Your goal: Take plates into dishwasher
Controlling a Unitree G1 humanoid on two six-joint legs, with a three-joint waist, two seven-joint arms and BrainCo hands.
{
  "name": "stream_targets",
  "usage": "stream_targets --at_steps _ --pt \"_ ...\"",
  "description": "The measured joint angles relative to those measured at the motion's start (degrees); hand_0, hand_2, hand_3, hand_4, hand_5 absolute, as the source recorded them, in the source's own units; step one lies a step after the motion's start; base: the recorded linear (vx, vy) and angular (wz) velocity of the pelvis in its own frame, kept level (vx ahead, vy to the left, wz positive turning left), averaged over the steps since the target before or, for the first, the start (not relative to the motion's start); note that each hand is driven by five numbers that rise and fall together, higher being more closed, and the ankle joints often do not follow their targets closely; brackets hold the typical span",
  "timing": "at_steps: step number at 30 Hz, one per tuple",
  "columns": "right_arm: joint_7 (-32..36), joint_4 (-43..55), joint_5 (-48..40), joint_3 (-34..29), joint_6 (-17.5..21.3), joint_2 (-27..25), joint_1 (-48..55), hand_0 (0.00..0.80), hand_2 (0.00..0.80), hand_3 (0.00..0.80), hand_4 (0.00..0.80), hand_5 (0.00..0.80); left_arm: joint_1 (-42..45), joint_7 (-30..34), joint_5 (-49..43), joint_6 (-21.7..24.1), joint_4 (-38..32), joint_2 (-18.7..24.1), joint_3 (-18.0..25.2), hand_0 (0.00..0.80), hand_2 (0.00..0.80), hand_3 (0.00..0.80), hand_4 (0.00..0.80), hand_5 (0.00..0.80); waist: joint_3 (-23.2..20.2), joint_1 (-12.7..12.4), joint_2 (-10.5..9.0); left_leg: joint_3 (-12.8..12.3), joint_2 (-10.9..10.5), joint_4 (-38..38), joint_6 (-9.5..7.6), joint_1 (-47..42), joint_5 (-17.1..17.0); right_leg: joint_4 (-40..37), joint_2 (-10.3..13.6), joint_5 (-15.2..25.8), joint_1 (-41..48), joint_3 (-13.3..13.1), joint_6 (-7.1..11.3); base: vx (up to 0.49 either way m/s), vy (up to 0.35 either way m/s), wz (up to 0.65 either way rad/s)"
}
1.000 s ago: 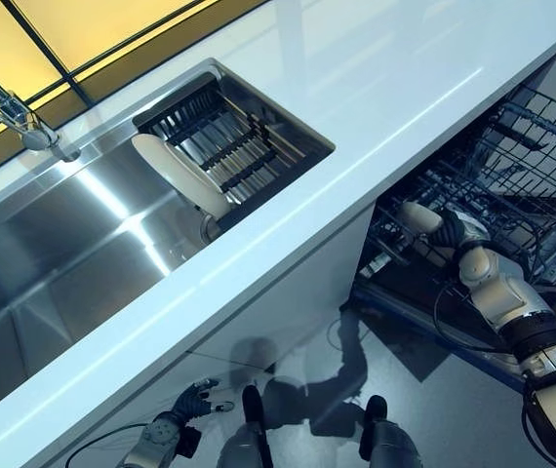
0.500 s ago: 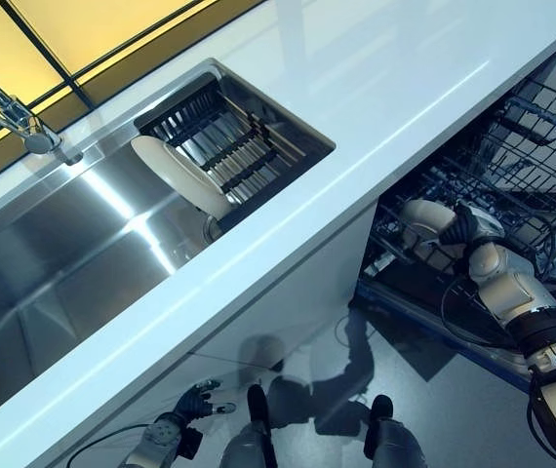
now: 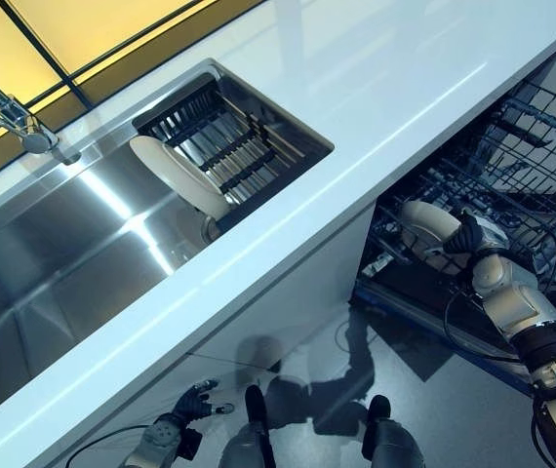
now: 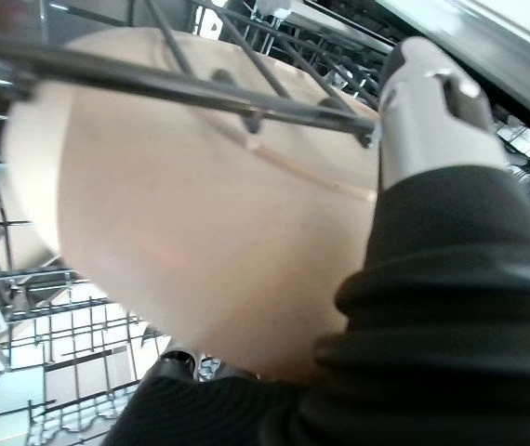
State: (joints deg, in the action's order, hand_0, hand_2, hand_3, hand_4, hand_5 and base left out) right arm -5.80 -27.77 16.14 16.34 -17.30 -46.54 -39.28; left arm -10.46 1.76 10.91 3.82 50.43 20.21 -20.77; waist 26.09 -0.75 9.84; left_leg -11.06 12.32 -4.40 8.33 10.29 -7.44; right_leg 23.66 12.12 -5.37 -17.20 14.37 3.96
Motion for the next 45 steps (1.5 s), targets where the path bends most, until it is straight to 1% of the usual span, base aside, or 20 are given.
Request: stream_targets --at_steps 3,6,11,13,14,16,17,18,19,23,26,28,30,32,33,36,39,42,43,45 --pt "0.2 1.9 0.0 -0.3 0.4 -0.1 2.0 0.0 0.0 0.0 0.0 0.0 0.2 -0.2 -0.1 -0.8 0.0 0.0 0.9 0.0 0.0 0.0 0.0 0.0 0.4 0.1 -0.68 -0.2 0.2 0.4 0.01 -0.7 0.0 -0.6 -0.4 0.1 0.6 0.0 -0.06 0.0 -0.023 -0.03" --pt "0.5 7.0 0.0 -1.7 1.0 -0.1 4.9 0.0 0.0 0.0 0.0 0.0 0.5 -0.3 -0.1 -0.8 0.1 0.0 2.2 0.0 0.0 0.0 0.0 0.0 0.8 0.0 -1.35 -0.5 0.8 0.8 0.05 -1.0 0.0 -2.1 -1.2 0.8 1.2 0.0 -0.17 -0.001 -0.016 -0.06" --pt "1.3 14.8 0.0 -5.7 1.3 -0.1 10.9 0.0 0.0 0.0 0.0 0.0 0.9 -0.3 -0.2 -0.9 0.0 -0.1 2.3 0.0 0.0 0.0 0.0 0.0 1.1 0.2 -2.21 -1.2 1.2 1.5 0.23 -2.2 -0.1 -4.8 -2.1 2.0 3.0 -0.1 -0.01 -0.003 0.004 -0.06" --pt "1.5 16.5 0.0 -6.7 2.0 -0.1 13.1 0.0 0.0 0.0 0.0 0.0 1.6 -0.4 -0.7 -0.8 0.0 0.0 3.2 0.0 0.0 0.0 0.0 0.0 1.1 0.5 -3.17 -1.5 1.2 1.8 0.22 -2.7 0.1 -5.4 -2.2 2.1 3.5 -0.3 0.13 0.001 0.006 -0.03" --pt "1.7 18.1 0.0 -8.3 2.1 -0.1 14.7 0.0 0.0 0.0 0.0 0.0 2.0 -0.5 -1.1 -0.9 0.0 -0.1 3.8 0.0 0.0 0.0 0.0 0.0 1.1 1.4 -3.59 -1.5 1.2 1.9 0.23 -2.8 0.1 -6.3 -2.4 2.4 3.9 -0.3 0.24 0.007 0.007 -0.05" --pt "1.7 21.4 -0.1 -11.3 2.7 -0.1 18.0 0.0 0.0 0.0 0.0 0.0 2.5 -0.7 -1.2 -0.9 0.0 -0.1 4.2 0.0 0.0 0.0 0.0 0.0 1.1 1.7 -4.08 -1.9 1.5 2.0 0.37 -3.2 0.1 -7.8 -2.9 3.4 4.8 -0.6 0.29 0.009 0.011 -0.12" --pt "1.7 22.7 -0.4 -12.8 2.9 -0.1 19.9 0.0 0.0 0.0 0.0 0.0 3.1 -0.8 -1.2 -0.9 0.0 -0.1 4.2 0.0 0.0 0.0 0.0 0.0 1.1 1.9 -4.51 -2.5 1.5 2.3 0.55 -4.1 0.2 -8.9 -3.1 3.8 5.6 -0.8 0.42 0.016 0.02 -0.17" --pt "1.6 23.5 -1.2 -13.9 3.2 -0.1 21.0 0.0 0.0 0.0 0.0 0.0 3.3 -0.8 -1.2 -1.0 0.0 -0.1 4.2 0.0 0.0 0.0 0.0 0.0 1.1 2.6 -4.95 -3.0 1.5 2.8 0.51 -5.0 0.3 -10.0 -3.3 4.2 6.6 -1.2 0.61 0.022 0.027 -0.13" --pt "1.6 24.2 -1.5 -14.8 3.4 -0.1 22.0 0.0 0.0 0.0 0.0 0.0 3.6 -0.8 -1.2 -1.0 0.0 -0.1 4.3 0.0 0.0 0.0 0.0 0.0 1.1 3.0 -5.04 -3.0 1.5 3.1 0.49 -5.3 0.3 -10.8 -3.4 4.6 7.1 -1.2 0.68 0.034 0.03 -0.14" --pt "1.3 27.6 -2.4 -19.6 4.5 0.0 27.7 0.0 0.0 0.0 0.0 0.0 5.8 -0.9 -1.3 -1.5 0.3 -0.3 5.8 0.0 0.0 0.0 0.0 0.0 0.5 4.7 -6.33 -4.7 1.5 4.2 0.69 -7.8 0.5 -14.7 -4.1 6.2 9.6 -2.2 1.22 0.045 0.035 -0.16" --pt "1.2 28.7 -2.7 -22.8 4.8 0.0 30.3 0.0 0.0 0.0 0.0 0.0 6.6 -0.9 -1.4 -1.9 0.7 -0.8 6.2 0.0 0.0 0.0 0.0 0.0 0.2 5.2 -6.72 -5.8 1.5 5.1 0.85 -9.5 0.6 -17.5 -4.7 7.8 11.4 -3.1 1.14 0.044 0.034 -0.2" --pt "1.2 29.8 -3.6 -24.0 4.9 0.0 31.3 0.0 0.0 0.0 0.0 0.0 7.0 -1.0 -1.4 -1.9 0.8 -1.0 6.3 0.0 0.0 0.0 0.0 0.0 -0.3 6.1 -7.06 -6.1 1.6 5.2 0.91 -9.9 0.6 -19.1 -4.9 8.6 12.4 -3.2 1.18 0.03 0.043 -0.08" --pt "1.3 30.8 -4.6 -25.0 5.0 0.0 32.2 0.0 0.0 0.0 0.0 0.0 7.1 -1.0 -1.4 -1.9 1.0 -1.3 6.3 0.0 0.0 0.0 0.0 0.0 -0.7 6.3 -7.25 -6.3 1.5 5.6 0.92 -10.7 0.7 -20.1 -5.0 9.1 13.2 -3.5 1.2 0.022 0.056 -0.09" --pt "1.4 31.7 -5.7 -25.8 5.1 0.0 33.6 0.0 0.0 0.0 0.0 0.0 7.4 -1.0 -1.4 -1.9 1.7 -1.8 6.3 0.0 0.0 0.0 0.0 0.0 -2.9 6.3 -7.54 -7.1 1.5 5.8 0.94 -10.8 0.8 -21.2 -5.2 9.6 13.2 -4.3 1.28 0.014 0.085 -0.15" --pt "1.4 31.8 -5.8 -26.1 5.1 0.0 34.1 0.0 0.0 0.0 0.0 0.0 7.4 -1.0 -1.4 -1.9 1.9 -1.8 6.3 0.0 0.0 0.0 0.0 0.0 -3.3 6.3 -7.66 -7.2 1.5 5.9 0.98 -10.9 0.7 -21.5 -5.2 9.9 13.4 -4.4 1.22 0.025 0.117 -0.11" --pt "1.0 31.9 -7.3 -28.2 5.2 0.0 36.6 0.0 0.0 0.0 0.0 0.0 7.9 -1.0 -1.4 -1.8 2.6 -2.2 6.3 0.0 0.0 0.0 0.0 0.0 -4.7 6.3 -8.16 -7.7 1.3 6.5 0.99 -12.6 0.8 -23.4 -5.3 10.6 15.3 -4.6 1.55 0.036 0.096 -0.05" --pt "0.1 32.0 -8.1 -31.5 6.2 -0.1 38.3 0.0 0.0 0.0 0.0 0.0 9.1 -1.2 -1.3 -1.7 3.0 -2.6 6.3 0.0 0.0 0.0 0.0 0.0 -7.3 6.3 -8.51 -7.8 1.2 7.0 1.02 -13.0 0.9 -24.1 -5.3 10.7 15.9 -4.6 1.66 0.029 0.093 -0.01" --pt "-0.8 32.1 -8.4 -33.4 7.9 -2.1 38.3 0.0 0.0 0.0 0.0 0.0 9.6 -1.9 -1.2 -1.4 4.5 -3.5 6.4 0.0 0.0 0.0 0.0 0.0 -9.7 6.4 -8.8 -7.8 1.2 7.4 1.17 -13.8 1.0 -25.7 -5.4 11.3 17.3 -4.5 1.69 0.053 0.086 0.02" --pt "-1.0 32.5 -8.6 -33.7 8.7 -3.9 38.3 0.0 0.0 0.0 0.0 0.0 9.9 -2.2 -1.2 -1.1 5.6 -4.2 6.7 0.0 0.0 0.0 0.0 0.0 -11.4 6.3 -8.8 -7.7 1.2 7.7 1.16 -13.8 1.0 -26.4 -5.5 11.5 17.5 -4.4 1.73 0.062 0.078 0.04" --pt "-1.1 33.5 -9.0 -33.9 10.0 -6.5 38.2 0.0 0.0 0.0 0.0 0.0 10.6 -2.3 -1.2 -0.5 6.7 -4.6 7.0 0.0 0.0 0.0 0.0 0.0 -12.7 6.1 -9.06 -7.5 1.1 7.9 1.19 -14.0 1.0 -27.6 -5.6 11.8 19.0 -4.1 1.79 0.073 0.087 0.11"
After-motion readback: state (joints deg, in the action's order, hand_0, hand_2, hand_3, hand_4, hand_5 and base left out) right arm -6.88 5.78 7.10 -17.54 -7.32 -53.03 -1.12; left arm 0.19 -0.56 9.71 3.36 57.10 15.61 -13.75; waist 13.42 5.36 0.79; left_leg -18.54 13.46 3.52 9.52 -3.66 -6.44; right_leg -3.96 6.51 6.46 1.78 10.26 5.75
